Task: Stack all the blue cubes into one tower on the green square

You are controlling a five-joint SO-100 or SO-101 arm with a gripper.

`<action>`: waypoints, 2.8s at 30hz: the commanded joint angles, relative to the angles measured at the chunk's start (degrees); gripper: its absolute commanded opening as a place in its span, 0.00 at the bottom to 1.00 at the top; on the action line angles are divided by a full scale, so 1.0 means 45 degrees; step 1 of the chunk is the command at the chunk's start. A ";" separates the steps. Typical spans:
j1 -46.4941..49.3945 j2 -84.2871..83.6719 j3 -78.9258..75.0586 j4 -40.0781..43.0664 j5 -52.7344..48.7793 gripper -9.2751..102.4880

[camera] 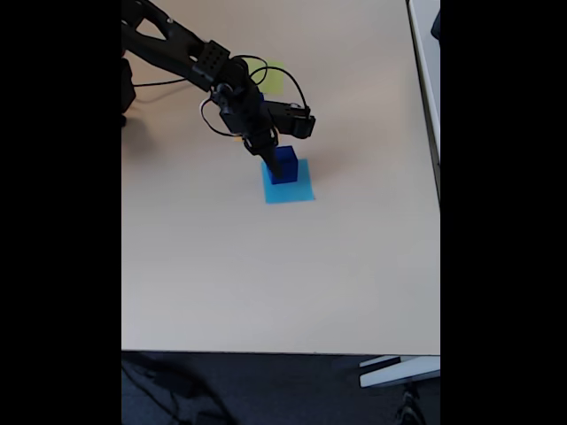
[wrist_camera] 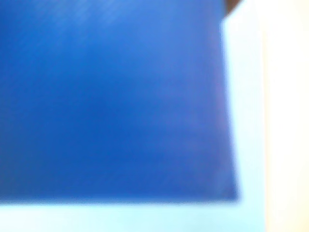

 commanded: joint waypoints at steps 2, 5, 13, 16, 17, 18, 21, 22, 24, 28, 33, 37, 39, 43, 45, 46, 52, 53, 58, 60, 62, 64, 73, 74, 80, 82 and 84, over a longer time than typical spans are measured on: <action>0.0234 0.1074 -0.2266 0.1348 -0.0488 0.08; 0.0293 0.1543 -0.2500 0.1621 -0.0781 0.08; -0.0176 0.3711 -0.2734 0.3652 -0.0234 0.08; -0.0527 0.4355 -0.2910 0.4746 0.0566 0.08; -0.0645 0.4590 -0.2891 0.5000 0.0840 0.08; -0.0801 0.4805 -0.2871 0.5293 0.1152 0.08; -0.1387 0.5742 -0.2617 0.5977 0.2070 0.08; -0.1602 0.6309 -0.2227 0.5977 0.2324 0.08; -0.1973 0.7500 -0.1152 0.5977 0.3086 0.08; -0.2813 0.9297 0.0625 0.5762 0.4219 0.08; -0.4297 1.1094 0.2871 0.4746 0.5684 0.08; -0.5469 1.2051 0.4980 0.3496 0.7129 0.08; -0.5820 1.2246 0.5605 0.2930 0.7344 0.08; -0.6152 1.2285 0.5898 0.2480 0.7559 0.08; -0.6289 1.2168 0.5957 0.2129 0.7598 0.08; -0.6387 1.2070 0.5977 0.2031 0.7676 0.08; -0.7070 1.1406 0.5996 0.1680 0.8770 0.08; -0.7168 1.1270 0.6016 0.1621 0.8984 0.08; -0.7461 1.0430 0.5977 0.1348 0.9512 0.08; -0.7598 1.0117 0.5918 0.1172 0.9648 0.08; -0.7812 0.9746 0.5820 0.1094 1.0000 0.08; -0.8086 0.9453 0.5781 0.0957 1.0469 0.08; -0.8652 0.8027 0.5313 0.0645 1.1484 0.08; -0.8691 0.7852 0.5234 0.0645 1.1602 0.08; -0.8984 0.6797 0.4922 0.0332 1.1973 0.08; -0.9004 0.6445 0.4648 0.0313 1.1973 0.08; -0.9004 0.6055 0.4297 0.0313 1.1875 0.08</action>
